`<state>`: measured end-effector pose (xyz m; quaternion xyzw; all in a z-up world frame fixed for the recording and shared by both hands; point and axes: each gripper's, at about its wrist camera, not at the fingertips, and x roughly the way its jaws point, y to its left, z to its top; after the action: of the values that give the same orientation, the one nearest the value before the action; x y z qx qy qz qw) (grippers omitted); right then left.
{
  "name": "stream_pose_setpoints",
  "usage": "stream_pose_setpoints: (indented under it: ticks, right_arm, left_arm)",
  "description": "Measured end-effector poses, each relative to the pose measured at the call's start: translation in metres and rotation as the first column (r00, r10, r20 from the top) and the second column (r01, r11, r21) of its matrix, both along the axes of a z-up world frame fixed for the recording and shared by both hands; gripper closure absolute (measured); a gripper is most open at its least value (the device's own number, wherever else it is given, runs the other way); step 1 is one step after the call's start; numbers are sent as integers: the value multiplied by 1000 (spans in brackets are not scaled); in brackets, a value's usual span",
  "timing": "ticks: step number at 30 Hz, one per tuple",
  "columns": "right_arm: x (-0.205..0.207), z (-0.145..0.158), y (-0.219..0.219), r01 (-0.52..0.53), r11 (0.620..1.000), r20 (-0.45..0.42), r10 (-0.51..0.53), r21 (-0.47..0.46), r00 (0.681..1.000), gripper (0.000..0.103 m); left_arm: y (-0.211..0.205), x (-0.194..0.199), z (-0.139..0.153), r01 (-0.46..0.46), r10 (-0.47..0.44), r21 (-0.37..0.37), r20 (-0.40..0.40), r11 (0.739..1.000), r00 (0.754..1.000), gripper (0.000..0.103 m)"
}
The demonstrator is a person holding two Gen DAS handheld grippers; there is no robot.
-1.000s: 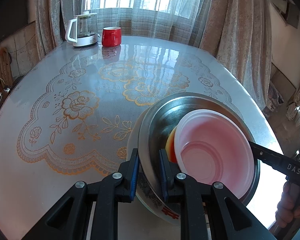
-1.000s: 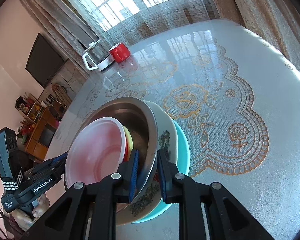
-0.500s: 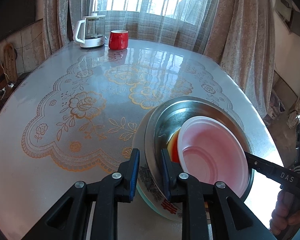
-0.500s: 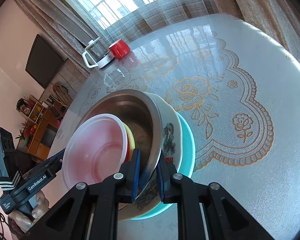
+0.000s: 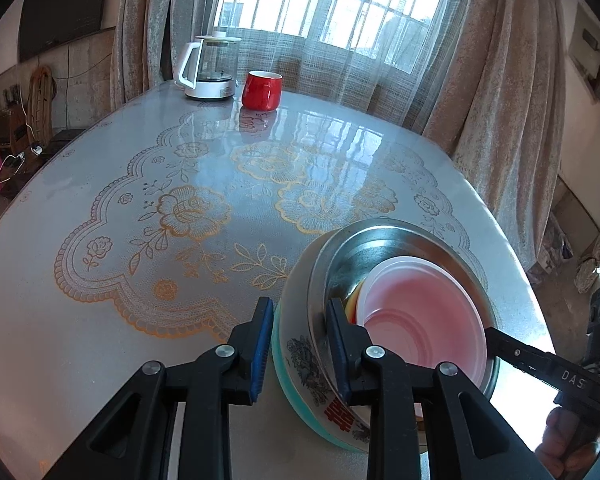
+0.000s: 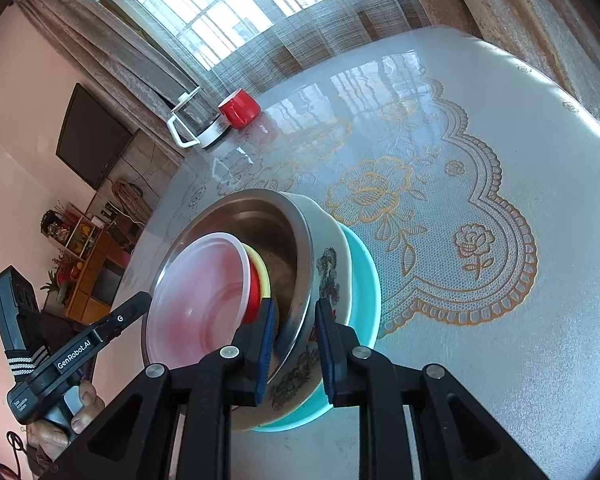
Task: Organize plates and bowls
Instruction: 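Lower the steel basin onto the rose-patterned plate stack with both grippers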
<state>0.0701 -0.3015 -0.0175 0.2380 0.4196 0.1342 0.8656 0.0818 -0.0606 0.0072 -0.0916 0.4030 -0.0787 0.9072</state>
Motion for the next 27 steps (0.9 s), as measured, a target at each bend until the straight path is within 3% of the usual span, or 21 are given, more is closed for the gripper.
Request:
stream_pose_setpoints:
  ticks: [7,14,22,27]
  right_arm:
    - [0,2,12,-54,998,15,55,-32,998,83]
    - [3,1,12,-81,997,13,81,-16,997,81]
    - [-6,10,-14,-15,997,71,10,75,997,77]
    - [-6,2,-30,64,995,40,-67,74,997,75]
  left_arm:
    - [-15,-3,-6,45,-45,30,-22,999,999,78]
    - [-10,-6,-5,17,-16,19,-22,1000,1000,76]
    - [6,-15,4,-48,48,-7,7,999,999,74]
    - [21,-15,-1,-122,122,11,-7,992,992,73]
